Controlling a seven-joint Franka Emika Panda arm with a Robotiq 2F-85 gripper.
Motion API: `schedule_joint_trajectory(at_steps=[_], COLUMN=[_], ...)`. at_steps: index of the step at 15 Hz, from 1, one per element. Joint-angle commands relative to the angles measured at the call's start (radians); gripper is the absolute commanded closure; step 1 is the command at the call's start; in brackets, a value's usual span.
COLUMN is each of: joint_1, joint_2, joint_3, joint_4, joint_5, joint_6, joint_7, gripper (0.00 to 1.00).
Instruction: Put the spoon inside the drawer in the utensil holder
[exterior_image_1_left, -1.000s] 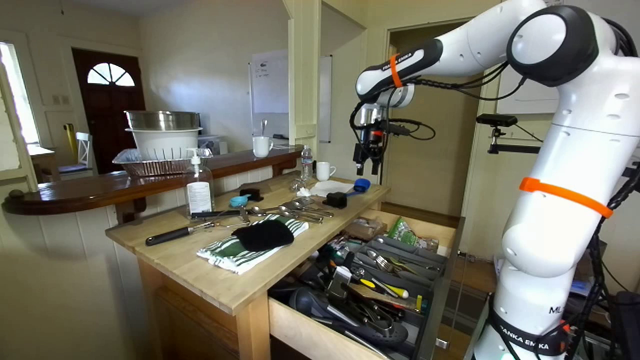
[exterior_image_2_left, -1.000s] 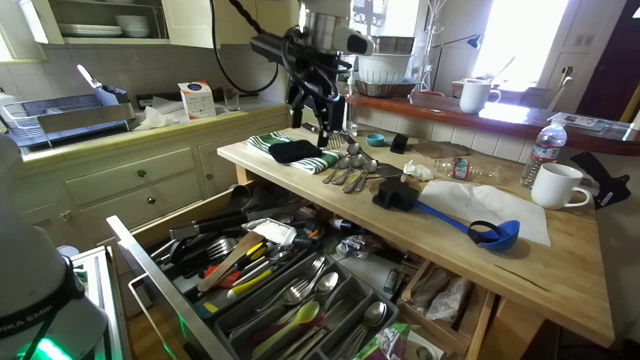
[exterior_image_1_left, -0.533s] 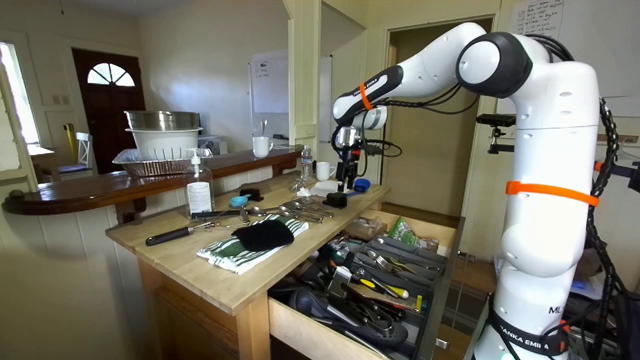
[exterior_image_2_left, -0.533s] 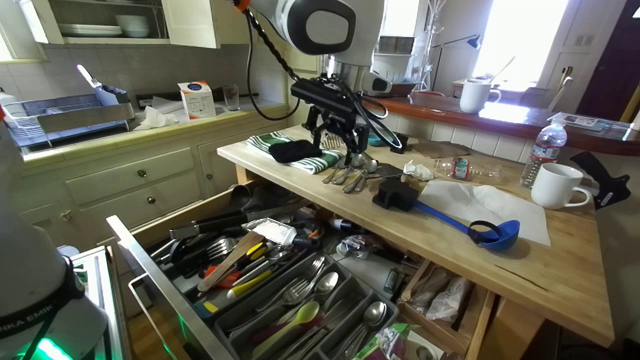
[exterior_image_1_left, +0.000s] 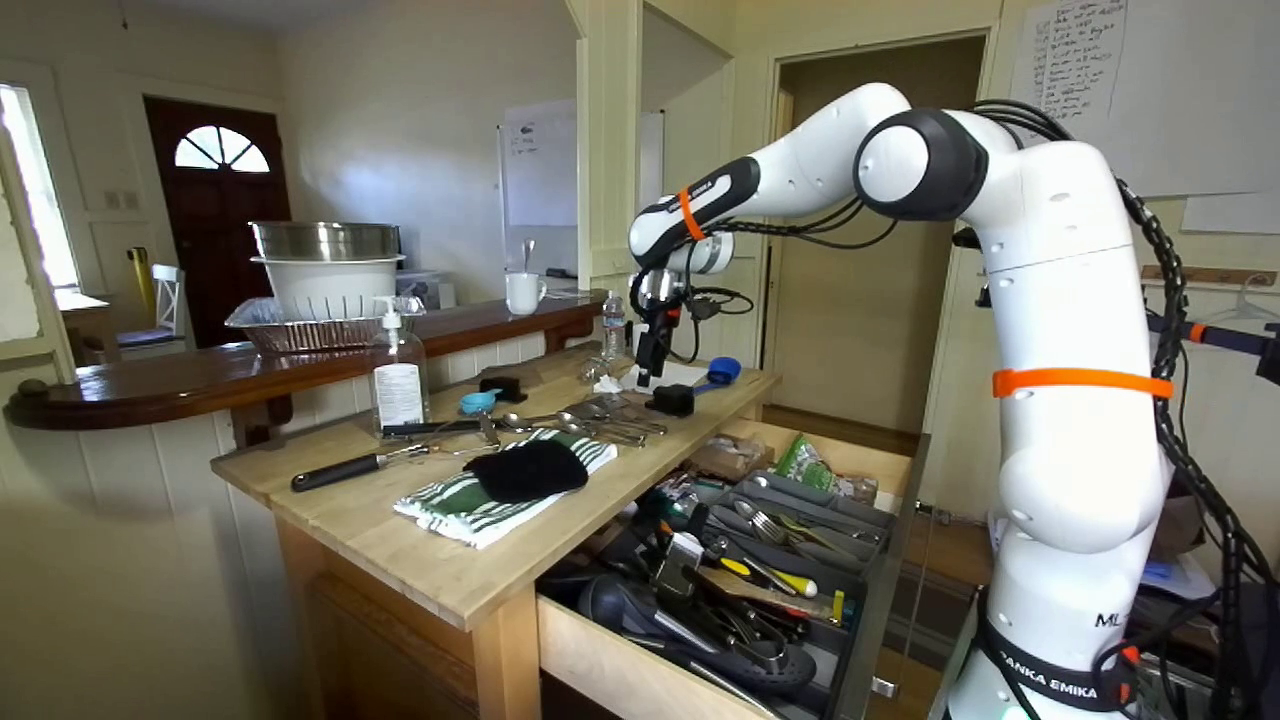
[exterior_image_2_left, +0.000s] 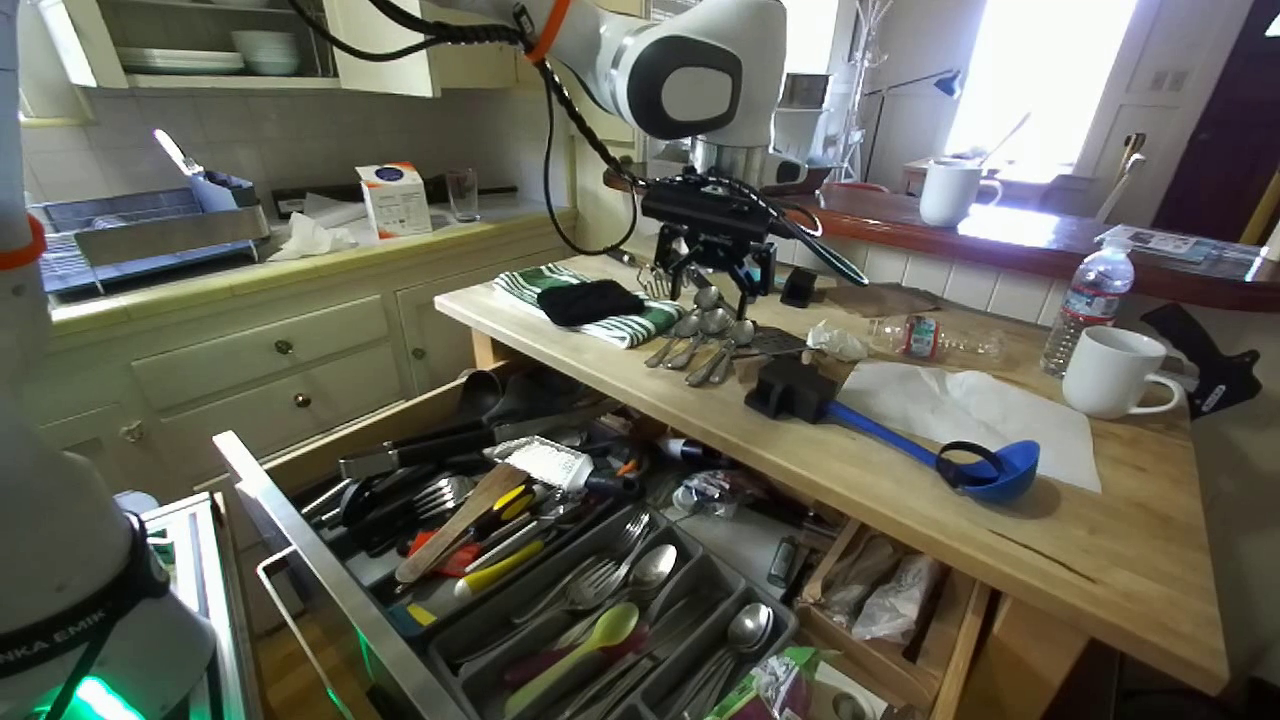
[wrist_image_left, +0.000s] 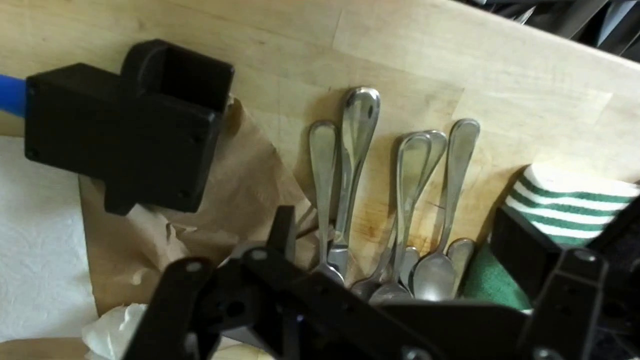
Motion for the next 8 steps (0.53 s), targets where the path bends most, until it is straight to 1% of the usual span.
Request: schedule_joint_trajectory(at_steps=[1, 6, 7, 8], joint_1=[-0.027, -0.037, -0.041, -0.044], joint_2=[0.015, 0.048, 0.054, 0.061], joint_3=[0.033, 0.040, 0.043, 0.049], joint_4=[0.009, 0.029, 0.026, 0.026], joint_5=[-0.010, -0.011, -0.007, 0.006], joint_6=[0.015, 0.028, 0.077, 0.104], joint_7=[0.006, 0.007, -0.015, -0.008], gripper=[0.00, 0.00, 0.00, 0.00])
